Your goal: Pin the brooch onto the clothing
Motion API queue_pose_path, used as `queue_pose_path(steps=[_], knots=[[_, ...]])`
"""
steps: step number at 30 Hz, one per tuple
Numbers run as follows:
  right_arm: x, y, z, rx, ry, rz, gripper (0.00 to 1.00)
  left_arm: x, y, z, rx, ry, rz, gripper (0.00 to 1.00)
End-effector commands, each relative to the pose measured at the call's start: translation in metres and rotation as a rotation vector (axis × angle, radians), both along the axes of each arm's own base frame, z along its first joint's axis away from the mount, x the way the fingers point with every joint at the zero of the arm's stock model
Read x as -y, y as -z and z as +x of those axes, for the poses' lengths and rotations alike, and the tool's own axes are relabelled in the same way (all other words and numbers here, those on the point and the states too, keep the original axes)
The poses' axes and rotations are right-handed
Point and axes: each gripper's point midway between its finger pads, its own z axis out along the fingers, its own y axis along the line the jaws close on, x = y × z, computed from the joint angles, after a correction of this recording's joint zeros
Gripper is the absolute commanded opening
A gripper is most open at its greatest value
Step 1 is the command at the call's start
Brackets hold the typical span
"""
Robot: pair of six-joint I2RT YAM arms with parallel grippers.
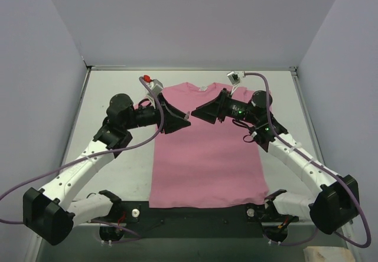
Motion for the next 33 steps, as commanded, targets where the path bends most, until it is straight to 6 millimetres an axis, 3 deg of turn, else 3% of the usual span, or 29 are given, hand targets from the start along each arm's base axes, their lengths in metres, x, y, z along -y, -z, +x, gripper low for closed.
queue_pose_path(steps=[1,11,19,24,26,33], knots=[[0.002,-0.045,-0.029,0.213,-0.092,0.095,0.74,0.003,-0.020,-0.018,0.038,0.147,-0.073,0.00],[0.005,-0.064,-0.056,0.334,-0.197,0.116,0.74,0.002,-0.030,-0.036,0.005,0.290,-0.110,0.00],[-0.010,-0.070,-0.078,0.374,-0.300,0.126,0.66,0.001,-0.039,-0.047,0.006,0.365,-0.150,0.00],[-0.014,-0.072,-0.081,0.378,-0.313,0.138,0.53,0.000,-0.041,-0.049,0.008,0.368,-0.149,0.00],[-0.013,-0.074,-0.083,0.381,-0.319,0.151,0.39,0.000,-0.041,-0.050,0.006,0.373,-0.148,0.00],[-0.012,-0.087,-0.090,0.390,-0.361,0.222,0.30,-0.001,-0.044,-0.057,-0.008,0.415,-0.170,0.00]])
